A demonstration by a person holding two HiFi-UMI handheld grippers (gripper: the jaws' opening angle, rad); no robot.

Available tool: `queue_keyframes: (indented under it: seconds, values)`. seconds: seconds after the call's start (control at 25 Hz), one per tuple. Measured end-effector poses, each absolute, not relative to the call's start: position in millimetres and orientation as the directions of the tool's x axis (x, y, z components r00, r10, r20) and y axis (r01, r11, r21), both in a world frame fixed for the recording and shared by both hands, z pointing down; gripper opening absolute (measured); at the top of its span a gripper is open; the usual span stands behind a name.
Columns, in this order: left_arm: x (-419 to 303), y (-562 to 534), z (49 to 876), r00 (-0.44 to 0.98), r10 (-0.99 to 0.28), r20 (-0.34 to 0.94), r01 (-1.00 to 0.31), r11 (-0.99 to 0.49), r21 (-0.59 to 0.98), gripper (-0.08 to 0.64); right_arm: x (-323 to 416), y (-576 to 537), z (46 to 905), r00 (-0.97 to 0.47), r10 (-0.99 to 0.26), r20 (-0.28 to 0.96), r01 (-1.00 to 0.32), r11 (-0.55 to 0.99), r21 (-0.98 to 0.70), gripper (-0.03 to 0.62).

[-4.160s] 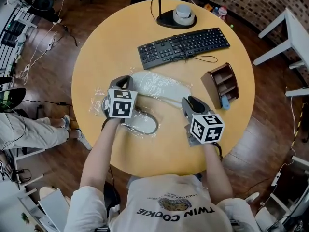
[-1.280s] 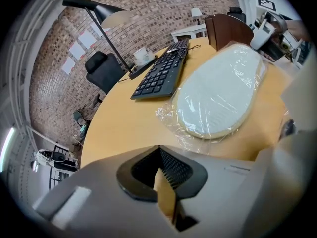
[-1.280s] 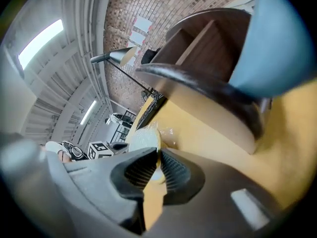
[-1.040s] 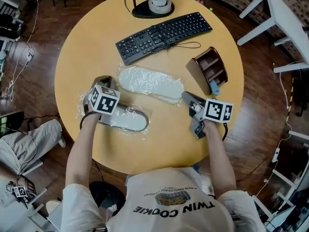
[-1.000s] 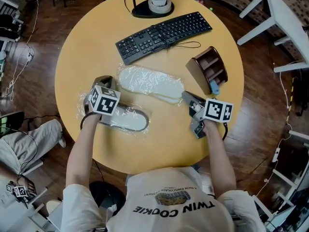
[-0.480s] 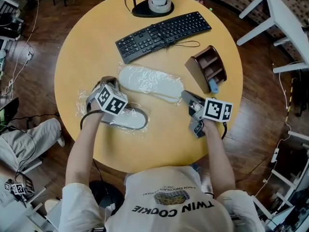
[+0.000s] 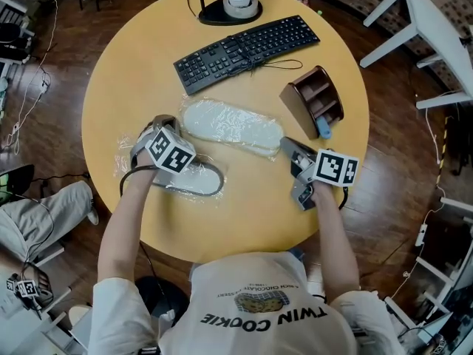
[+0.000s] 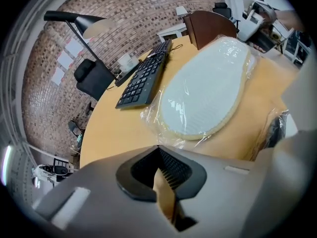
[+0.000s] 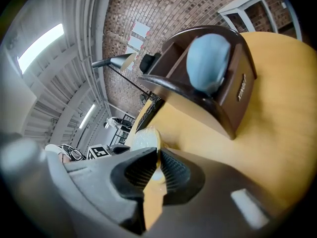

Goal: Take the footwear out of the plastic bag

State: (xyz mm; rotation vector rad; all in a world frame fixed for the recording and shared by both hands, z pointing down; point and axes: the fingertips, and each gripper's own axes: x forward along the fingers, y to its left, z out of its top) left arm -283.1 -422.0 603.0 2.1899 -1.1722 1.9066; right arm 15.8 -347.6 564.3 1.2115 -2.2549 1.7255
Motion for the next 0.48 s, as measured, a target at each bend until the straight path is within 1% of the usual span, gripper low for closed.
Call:
queue_keyframes:
  seconds: [0.36,0.48]
  values:
    - [-282.7,-422.6,603.9,-0.037,-0.521,0.853,-0.521,-0.718,-0.461,-0.009,28.8,-331.1,564.2,-0.678,-0.574,0.459,-0.578,0.032,-0.815,0.026]
    - [-282.6,-422.3,603.8,-0.040,-0.521,0.853,-0.521,-0.717,-0.463,-0.009,36.5,-326.5,562.9,-0.665,-0.582,0.468,-0.593,0.031,-0.805,0.025]
